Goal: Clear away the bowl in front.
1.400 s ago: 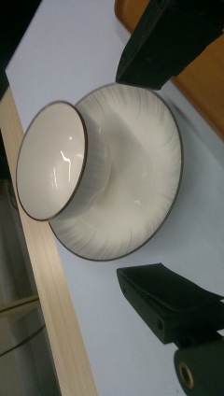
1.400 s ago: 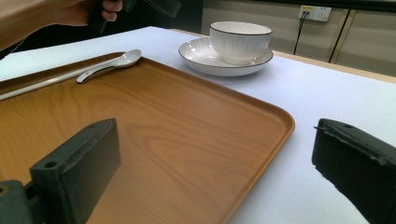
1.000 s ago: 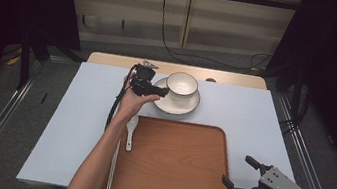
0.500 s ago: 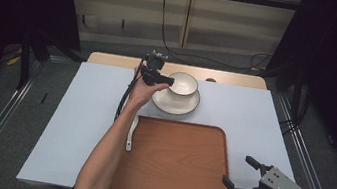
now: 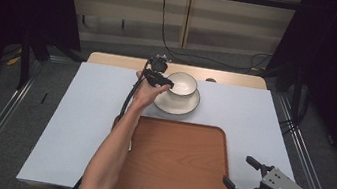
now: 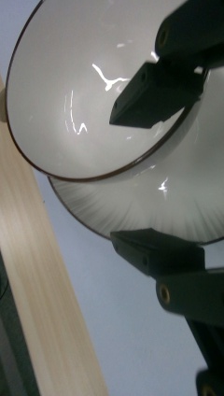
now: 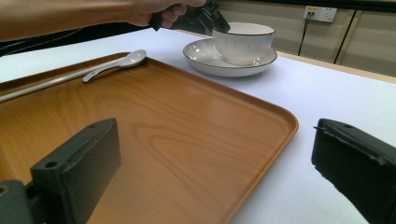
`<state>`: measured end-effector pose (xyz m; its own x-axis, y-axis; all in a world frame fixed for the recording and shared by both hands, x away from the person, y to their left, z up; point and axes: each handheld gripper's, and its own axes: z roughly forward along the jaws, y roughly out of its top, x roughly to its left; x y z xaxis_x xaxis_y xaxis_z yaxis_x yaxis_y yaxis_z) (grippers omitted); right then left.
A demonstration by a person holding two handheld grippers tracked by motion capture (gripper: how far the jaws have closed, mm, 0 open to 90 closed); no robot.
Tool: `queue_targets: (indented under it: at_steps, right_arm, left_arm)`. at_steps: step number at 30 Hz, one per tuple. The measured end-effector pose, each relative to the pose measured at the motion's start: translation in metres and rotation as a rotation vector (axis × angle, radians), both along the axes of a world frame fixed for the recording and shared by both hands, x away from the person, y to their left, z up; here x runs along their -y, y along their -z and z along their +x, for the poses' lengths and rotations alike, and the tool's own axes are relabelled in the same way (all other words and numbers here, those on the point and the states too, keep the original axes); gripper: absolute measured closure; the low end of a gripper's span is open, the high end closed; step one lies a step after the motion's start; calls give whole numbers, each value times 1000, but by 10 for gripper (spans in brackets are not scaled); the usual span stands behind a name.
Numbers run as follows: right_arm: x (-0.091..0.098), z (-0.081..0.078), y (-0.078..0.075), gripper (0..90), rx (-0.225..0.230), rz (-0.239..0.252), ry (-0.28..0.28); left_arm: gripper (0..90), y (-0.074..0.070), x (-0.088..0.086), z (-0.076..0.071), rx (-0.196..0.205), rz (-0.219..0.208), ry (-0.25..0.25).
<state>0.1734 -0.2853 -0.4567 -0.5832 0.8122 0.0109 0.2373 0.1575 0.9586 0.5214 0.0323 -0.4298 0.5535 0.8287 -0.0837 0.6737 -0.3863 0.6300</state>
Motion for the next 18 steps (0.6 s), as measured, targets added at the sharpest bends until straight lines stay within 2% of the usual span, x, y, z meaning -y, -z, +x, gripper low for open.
queue_targets:
  at_steps: [3,4,6,10,11,12,14,15,17,18]
  right_arm:
    - [0,0,0,8,6,-5,-5]
    - [0,0,0,8,6,-4,-1]
    - [0,0,0,7,2,1,8]
    - [1,-1,0,7,0,7,2]
    - [1,-1,0,7,1,5,3]
    - [1,0,0,7,5,6,5]
    - [1,-1,0,7,7,4,7]
    - [1,-1,0,7,7,4,7]
    - [1,-1,0,7,7,3,9]
    - [1,-1,0,8,7,4,8]
  left_arm:
    - [534,-1,2,0,-29,24,40]
    - [546,-2,2,0,-29,36,38]
    - [548,-2,0,2,-62,25,40]
    - [605,-2,0,3,-70,54,8]
    - [653,0,2,3,-77,64,9]
    - [655,3,3,4,-80,68,10]
    - [653,6,-1,6,-109,35,-12]
    - [642,8,-2,7,-125,35,8]
    - [640,9,-2,6,-133,33,-15]
    - [669,9,-2,6,-127,38,0]
